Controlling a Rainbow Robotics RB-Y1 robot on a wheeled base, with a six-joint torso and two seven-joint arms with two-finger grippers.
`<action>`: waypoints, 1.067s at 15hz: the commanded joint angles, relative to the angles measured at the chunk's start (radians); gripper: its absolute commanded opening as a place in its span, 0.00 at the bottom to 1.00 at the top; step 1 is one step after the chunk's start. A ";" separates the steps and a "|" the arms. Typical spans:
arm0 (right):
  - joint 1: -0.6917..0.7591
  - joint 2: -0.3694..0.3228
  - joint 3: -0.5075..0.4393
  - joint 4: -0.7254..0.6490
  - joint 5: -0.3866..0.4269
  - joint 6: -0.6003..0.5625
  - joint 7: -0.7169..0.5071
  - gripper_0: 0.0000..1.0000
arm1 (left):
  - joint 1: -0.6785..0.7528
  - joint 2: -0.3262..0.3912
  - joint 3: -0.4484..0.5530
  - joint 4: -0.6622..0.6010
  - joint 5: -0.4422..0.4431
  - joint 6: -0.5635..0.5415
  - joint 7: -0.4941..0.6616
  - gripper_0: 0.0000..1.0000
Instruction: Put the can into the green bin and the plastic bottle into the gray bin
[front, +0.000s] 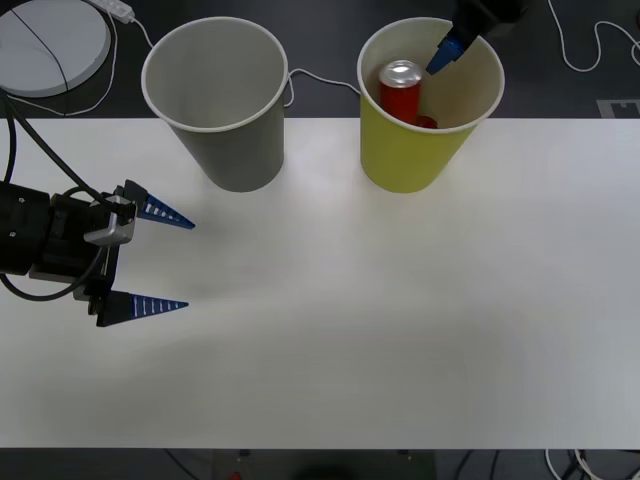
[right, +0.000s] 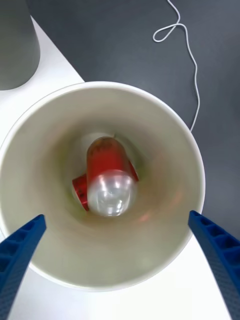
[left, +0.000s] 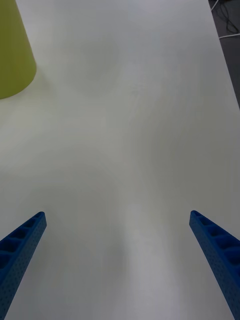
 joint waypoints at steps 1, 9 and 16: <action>0.037 -0.068 -0.016 -0.056 -0.085 0.000 0.035 1.00 | 0.000 0.000 0.000 0.000 0.000 0.000 0.000 1.00; 0.443 -0.216 -0.347 -0.467 -0.244 0.000 0.107 1.00 | 0.000 0.000 0.000 0.000 0.000 0.000 0.000 1.00; 0.825 -0.225 -0.623 -0.732 -0.333 0.000 0.283 1.00 | 0.000 0.000 0.000 0.000 0.000 0.000 0.000 1.00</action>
